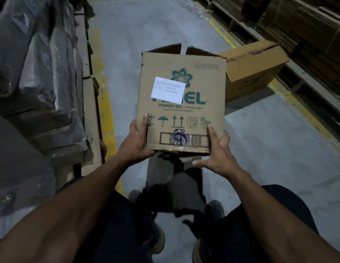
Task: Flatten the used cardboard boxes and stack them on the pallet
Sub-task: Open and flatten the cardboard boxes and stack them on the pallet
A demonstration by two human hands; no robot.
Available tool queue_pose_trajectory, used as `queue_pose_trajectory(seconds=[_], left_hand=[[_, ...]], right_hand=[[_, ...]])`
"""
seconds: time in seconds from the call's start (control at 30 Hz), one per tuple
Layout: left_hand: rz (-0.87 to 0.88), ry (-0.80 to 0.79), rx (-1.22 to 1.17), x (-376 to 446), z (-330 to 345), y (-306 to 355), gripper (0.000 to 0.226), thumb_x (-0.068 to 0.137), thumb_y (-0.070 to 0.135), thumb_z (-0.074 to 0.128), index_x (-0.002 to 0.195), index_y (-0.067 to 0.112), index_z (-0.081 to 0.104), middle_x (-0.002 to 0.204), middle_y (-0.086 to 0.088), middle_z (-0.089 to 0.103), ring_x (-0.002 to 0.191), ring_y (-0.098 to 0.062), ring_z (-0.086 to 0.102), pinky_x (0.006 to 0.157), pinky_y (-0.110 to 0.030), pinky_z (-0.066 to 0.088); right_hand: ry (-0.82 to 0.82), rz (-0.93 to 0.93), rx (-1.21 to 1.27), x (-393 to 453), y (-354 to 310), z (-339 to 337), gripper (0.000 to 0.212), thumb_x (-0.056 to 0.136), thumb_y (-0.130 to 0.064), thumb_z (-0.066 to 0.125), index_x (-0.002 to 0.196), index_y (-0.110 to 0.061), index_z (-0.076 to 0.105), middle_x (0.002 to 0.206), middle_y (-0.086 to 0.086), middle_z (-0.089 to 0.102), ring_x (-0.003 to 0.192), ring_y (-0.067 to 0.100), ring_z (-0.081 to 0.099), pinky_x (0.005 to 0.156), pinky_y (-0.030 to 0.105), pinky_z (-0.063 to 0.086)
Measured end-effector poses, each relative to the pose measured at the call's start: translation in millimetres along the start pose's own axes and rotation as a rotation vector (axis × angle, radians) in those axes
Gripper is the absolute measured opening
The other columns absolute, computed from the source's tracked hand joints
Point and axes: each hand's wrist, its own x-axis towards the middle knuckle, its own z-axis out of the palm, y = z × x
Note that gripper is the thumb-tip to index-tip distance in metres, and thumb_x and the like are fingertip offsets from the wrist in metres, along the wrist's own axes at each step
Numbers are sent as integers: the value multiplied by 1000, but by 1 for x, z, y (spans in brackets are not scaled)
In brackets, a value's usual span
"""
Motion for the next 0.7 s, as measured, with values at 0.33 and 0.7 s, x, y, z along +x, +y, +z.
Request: queue_pose_trajectory(seconds=[0.33,0.7], left_hand=[[-37,108,-129,8,-2,0,102,85,35,77,160,29,7,153,-19,29,130,-40,46,102,-43,43],[-68,365,-338,19,-49,34,59,80,34,82,133,14,63,128,-9,66,115,-22,62,100,-42,51]], right_hand=[[428,-154,85,22,-1,20,97,79,-25,85,158,-29,28,151,15,28,131,34,44,99,46,50],[558,-58,152,18,-35,-32,62,79,-38,83,136,-22,62,137,8,56,123,27,55,99,36,48]])
